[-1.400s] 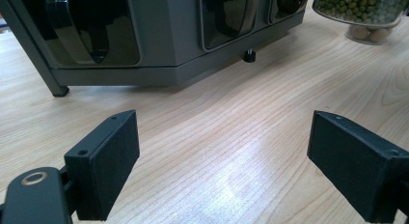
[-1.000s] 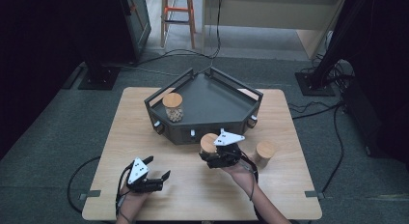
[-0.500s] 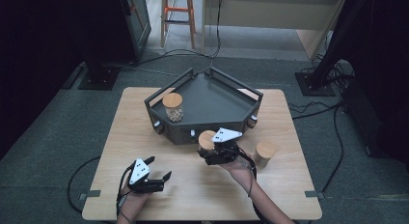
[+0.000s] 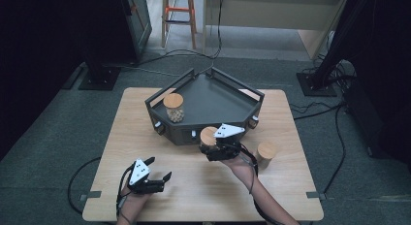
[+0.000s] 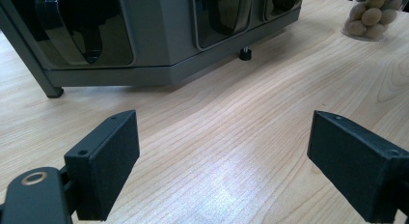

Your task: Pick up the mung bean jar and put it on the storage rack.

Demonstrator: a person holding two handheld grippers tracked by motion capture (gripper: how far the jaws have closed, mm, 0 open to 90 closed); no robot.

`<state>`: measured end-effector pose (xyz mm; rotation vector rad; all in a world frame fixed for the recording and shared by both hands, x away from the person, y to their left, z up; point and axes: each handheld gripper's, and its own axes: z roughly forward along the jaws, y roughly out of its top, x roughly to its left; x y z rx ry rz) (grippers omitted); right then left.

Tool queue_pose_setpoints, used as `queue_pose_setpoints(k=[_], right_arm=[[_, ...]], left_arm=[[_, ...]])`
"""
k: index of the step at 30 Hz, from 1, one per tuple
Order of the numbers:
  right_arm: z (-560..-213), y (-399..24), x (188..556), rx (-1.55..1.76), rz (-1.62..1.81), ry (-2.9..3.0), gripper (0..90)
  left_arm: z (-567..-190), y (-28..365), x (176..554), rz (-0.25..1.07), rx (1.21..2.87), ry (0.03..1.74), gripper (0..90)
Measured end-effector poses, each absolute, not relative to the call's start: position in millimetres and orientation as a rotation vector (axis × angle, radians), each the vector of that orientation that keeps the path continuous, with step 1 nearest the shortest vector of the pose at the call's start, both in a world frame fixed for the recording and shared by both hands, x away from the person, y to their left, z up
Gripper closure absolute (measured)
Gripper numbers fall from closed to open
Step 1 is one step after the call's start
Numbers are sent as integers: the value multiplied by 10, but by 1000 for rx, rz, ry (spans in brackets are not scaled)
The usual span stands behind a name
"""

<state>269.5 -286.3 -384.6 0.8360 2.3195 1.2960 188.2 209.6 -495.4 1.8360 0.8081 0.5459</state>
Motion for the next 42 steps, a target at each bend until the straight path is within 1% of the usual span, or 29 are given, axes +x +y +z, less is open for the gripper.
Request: queue_pose_setpoints(k=[42], right_arm=[[-3617, -2809, 2881, 846, 1287, 2290, 252]], left_arm=[[-4953, 2089, 1887, 541, 1839, 796, 111]])
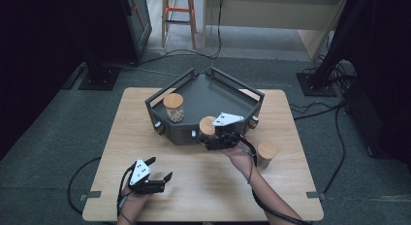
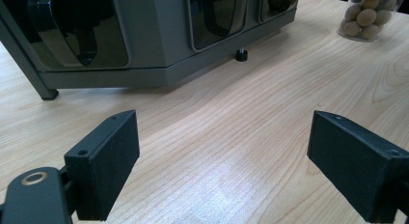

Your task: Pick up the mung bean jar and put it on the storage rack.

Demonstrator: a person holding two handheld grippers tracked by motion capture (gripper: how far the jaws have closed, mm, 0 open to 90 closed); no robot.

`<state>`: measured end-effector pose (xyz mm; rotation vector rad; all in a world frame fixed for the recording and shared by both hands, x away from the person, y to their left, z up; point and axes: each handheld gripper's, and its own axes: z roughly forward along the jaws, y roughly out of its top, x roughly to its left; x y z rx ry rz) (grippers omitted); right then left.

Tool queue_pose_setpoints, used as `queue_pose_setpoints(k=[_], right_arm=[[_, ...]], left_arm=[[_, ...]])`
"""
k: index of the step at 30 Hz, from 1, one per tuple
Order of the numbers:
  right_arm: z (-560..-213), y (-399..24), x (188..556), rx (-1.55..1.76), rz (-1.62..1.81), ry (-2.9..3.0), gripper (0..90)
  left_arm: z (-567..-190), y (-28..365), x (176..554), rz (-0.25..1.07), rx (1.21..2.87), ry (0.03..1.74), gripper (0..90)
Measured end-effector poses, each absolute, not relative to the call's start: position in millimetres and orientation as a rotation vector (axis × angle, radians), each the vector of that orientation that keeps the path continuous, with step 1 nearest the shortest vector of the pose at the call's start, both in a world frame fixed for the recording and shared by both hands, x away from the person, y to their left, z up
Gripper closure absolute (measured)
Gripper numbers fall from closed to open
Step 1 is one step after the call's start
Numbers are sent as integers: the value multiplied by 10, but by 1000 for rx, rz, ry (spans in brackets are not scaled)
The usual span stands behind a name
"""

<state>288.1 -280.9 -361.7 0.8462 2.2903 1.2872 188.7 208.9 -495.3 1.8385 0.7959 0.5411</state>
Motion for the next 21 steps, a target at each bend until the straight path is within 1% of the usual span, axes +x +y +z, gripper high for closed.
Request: queue_pose_setpoints(k=[21], right_arm=[[-3486, -2769, 2974, 852, 1296, 2270, 252]], left_arm=[[-4948, 2088, 1884, 539, 1840, 790, 111]])
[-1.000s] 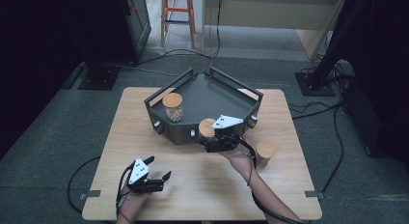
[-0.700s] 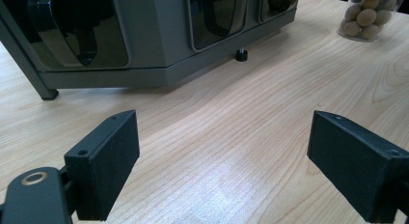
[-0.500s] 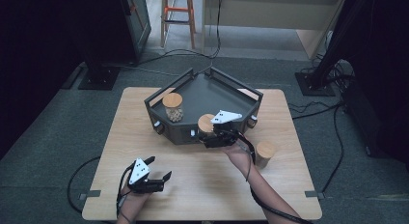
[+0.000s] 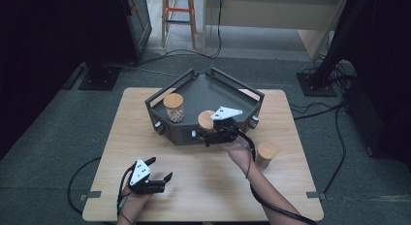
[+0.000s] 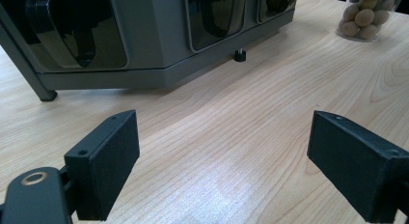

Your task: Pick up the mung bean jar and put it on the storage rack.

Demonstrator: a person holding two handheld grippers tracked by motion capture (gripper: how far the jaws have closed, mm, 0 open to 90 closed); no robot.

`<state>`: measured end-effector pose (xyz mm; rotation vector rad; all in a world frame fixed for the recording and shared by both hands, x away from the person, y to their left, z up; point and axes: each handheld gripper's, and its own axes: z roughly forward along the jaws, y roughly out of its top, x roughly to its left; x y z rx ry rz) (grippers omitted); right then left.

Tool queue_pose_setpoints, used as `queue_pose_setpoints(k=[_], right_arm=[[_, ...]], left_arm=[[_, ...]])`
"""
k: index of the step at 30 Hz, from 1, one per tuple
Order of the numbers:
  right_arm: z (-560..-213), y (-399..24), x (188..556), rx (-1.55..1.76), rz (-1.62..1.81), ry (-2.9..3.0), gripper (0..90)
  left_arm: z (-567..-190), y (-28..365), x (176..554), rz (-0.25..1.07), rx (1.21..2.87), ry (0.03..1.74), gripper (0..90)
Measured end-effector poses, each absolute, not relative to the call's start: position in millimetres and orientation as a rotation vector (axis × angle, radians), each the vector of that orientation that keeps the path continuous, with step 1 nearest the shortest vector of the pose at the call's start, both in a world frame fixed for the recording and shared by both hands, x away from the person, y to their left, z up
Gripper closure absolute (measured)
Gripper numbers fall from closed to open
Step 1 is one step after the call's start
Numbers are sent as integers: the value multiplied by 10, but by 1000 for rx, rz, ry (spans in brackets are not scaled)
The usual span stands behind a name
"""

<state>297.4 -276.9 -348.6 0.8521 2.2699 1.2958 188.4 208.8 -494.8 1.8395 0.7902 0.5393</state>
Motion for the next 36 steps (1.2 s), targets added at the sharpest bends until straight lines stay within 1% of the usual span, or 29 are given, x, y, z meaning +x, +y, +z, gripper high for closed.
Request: queue_pose_setpoints(k=[13, 26, 36], right_arm=[[-3422, -2754, 3003, 851, 1283, 2255, 252], [-3360, -2692, 3124, 863, 1261, 2234, 252], [-3379, -2665, 3225, 891, 1257, 2213, 252]], left_arm=[[-4944, 2090, 1884, 542, 1841, 788, 111], [-4942, 2088, 1885, 543, 1844, 784, 111], [-4943, 2094, 1882, 545, 1841, 784, 111]])
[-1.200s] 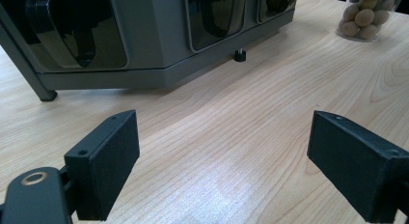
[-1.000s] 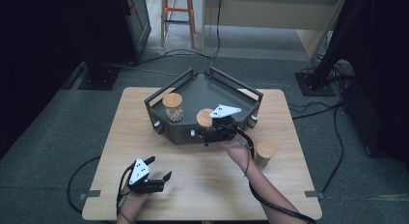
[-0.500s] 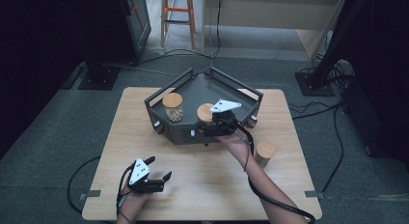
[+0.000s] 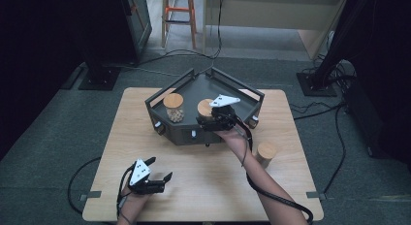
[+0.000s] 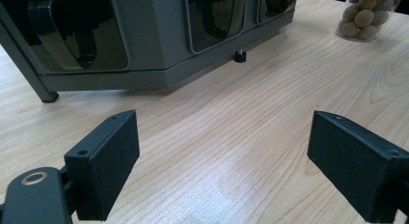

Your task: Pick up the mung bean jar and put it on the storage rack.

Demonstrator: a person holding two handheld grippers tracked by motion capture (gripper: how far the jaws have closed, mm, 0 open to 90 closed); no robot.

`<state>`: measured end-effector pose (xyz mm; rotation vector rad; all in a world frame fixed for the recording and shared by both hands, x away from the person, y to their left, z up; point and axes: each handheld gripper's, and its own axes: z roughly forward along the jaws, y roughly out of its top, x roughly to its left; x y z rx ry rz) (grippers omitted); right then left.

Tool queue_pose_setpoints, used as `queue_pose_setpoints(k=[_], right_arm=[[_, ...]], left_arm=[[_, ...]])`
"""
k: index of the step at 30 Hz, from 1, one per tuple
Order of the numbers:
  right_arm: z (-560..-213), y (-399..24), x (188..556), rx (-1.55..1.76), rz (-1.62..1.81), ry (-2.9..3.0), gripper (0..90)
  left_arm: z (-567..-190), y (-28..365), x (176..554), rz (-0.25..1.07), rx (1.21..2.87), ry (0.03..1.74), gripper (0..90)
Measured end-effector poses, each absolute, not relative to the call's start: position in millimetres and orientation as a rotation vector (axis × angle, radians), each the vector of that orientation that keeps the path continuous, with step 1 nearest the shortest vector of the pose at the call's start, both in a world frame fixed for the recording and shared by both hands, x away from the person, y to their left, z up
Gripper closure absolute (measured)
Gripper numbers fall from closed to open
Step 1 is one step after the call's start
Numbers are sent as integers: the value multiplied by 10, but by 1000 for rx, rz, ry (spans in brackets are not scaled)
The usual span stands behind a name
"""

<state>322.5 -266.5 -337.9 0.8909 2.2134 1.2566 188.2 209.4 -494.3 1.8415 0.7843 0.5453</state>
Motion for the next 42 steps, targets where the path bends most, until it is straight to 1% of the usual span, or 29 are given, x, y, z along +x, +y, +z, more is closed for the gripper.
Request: queue_pose_setpoints(k=[11, 24, 42], right_arm=[[-3388, -2626, 3336, 916, 1236, 2190, 252], [-3490, -2560, 3519, 1000, 1241, 2146, 252], [-3607, -2475, 3614, 1052, 1218, 2142, 252]], left_arm=[[-4942, 2095, 1882, 544, 1841, 784, 111], [-4945, 2093, 1883, 542, 1840, 779, 111], [-4941, 2089, 1887, 541, 1845, 774, 111]])
